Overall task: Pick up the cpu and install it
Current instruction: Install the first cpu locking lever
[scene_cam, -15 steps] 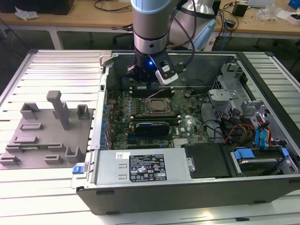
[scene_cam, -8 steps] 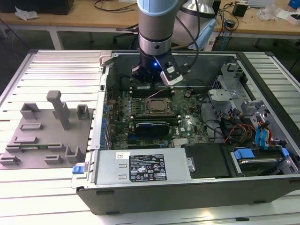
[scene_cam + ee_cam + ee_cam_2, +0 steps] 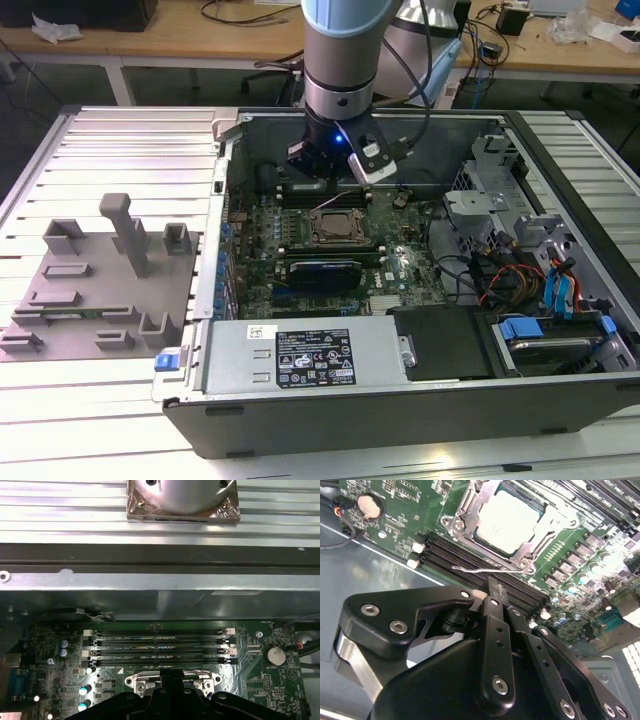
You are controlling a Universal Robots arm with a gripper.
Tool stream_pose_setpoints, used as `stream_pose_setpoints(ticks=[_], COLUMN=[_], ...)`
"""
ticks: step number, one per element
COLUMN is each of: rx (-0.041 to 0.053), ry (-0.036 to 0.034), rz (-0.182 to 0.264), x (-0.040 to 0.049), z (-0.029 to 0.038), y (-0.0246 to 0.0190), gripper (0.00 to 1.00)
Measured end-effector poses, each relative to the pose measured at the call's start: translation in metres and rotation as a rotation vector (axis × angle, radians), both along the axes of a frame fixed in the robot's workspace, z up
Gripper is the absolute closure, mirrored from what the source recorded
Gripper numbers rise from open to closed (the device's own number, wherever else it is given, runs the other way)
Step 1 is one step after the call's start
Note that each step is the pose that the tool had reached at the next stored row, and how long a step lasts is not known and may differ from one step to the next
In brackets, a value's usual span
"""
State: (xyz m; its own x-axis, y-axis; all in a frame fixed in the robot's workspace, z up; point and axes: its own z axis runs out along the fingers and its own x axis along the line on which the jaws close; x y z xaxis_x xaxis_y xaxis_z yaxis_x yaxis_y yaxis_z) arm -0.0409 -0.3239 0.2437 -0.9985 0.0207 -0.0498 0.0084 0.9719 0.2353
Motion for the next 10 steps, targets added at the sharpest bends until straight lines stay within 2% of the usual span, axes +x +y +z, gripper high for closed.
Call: stream_pose_setpoints(ticks=[5,7,10], rx=[0.0001,0.0003,0.0002], ry=[-0.0001,-0.0001,-0.0001], rz=[-0.004,-0.005,-0.005], x=[0.0026,0.0027,0.0027], z=[-0.0013,-0.0048,-0.0060], y=[0.0000,0.0000,0.0000], gripper=[0.89,0.89,0.89])
